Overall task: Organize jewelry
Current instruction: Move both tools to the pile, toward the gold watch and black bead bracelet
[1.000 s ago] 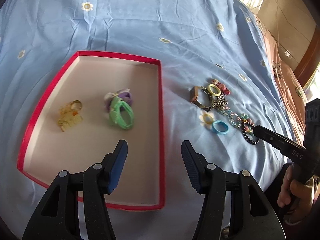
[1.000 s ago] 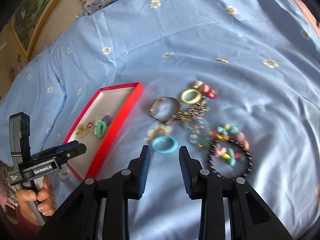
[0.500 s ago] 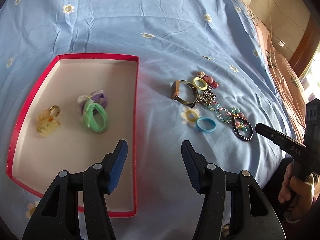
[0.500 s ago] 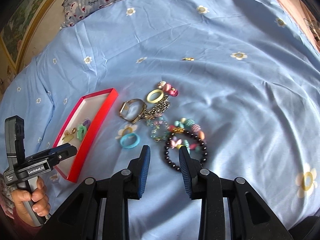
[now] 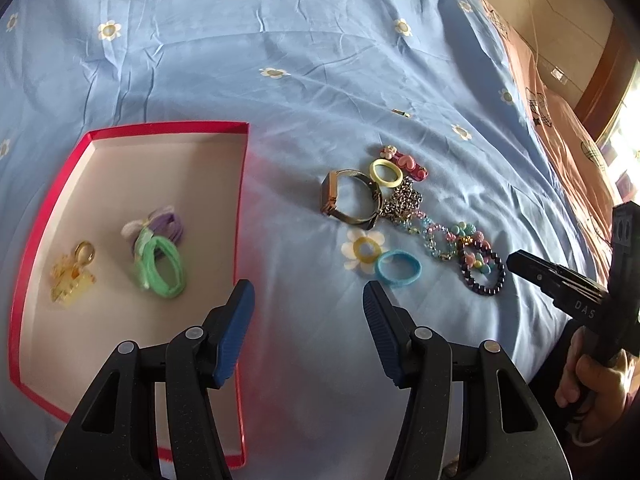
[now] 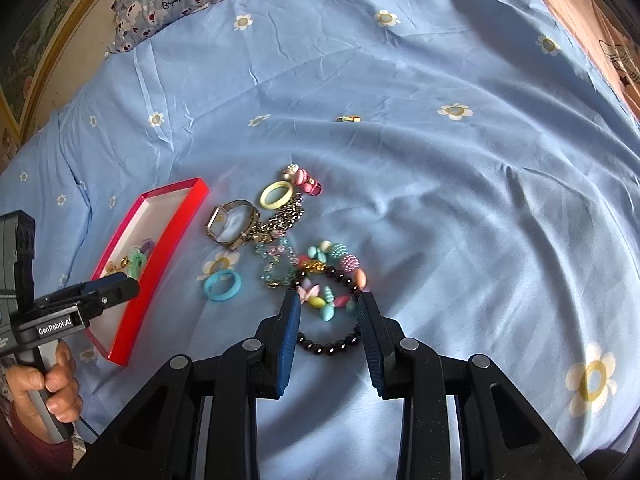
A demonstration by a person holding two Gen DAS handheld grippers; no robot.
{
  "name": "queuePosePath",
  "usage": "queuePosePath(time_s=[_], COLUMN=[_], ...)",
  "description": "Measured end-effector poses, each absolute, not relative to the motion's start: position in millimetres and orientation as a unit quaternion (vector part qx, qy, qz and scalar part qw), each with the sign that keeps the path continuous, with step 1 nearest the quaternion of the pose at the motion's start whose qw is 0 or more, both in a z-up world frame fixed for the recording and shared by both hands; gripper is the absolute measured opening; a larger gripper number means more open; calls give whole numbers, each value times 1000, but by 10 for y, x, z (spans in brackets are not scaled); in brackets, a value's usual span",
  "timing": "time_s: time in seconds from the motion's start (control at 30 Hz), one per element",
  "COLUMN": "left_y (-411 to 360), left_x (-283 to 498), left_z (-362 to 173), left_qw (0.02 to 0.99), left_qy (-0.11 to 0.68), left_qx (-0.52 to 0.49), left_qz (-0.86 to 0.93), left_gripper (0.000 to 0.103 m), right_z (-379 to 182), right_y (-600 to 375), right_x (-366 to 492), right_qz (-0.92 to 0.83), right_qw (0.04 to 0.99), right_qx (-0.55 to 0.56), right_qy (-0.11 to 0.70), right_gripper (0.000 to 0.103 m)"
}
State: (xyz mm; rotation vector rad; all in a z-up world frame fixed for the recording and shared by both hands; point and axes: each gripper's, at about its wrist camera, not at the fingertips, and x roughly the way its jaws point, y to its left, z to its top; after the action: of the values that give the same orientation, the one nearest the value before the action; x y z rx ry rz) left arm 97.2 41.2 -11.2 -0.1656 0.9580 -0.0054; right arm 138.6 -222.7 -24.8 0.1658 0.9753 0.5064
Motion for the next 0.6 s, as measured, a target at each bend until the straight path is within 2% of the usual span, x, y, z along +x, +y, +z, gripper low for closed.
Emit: queuePosePath(time_s=[0.47,0.6], left_y=[383,380], left_x=[1561,1777], left_z=[-205,-279], left_qw=[878,872], left_qy=[474,482], left_qx=[-71,-81], left_qz=[-3,-8], left_gripper=[56,56], right_z=[-390,-492], right_y=[-2175,-2186], right_x=[1477,1503], right_qz=[237,233], right_qw=[842,837], right_qx=[22,23], right_qy=[484,494], right_gripper=[28,18])
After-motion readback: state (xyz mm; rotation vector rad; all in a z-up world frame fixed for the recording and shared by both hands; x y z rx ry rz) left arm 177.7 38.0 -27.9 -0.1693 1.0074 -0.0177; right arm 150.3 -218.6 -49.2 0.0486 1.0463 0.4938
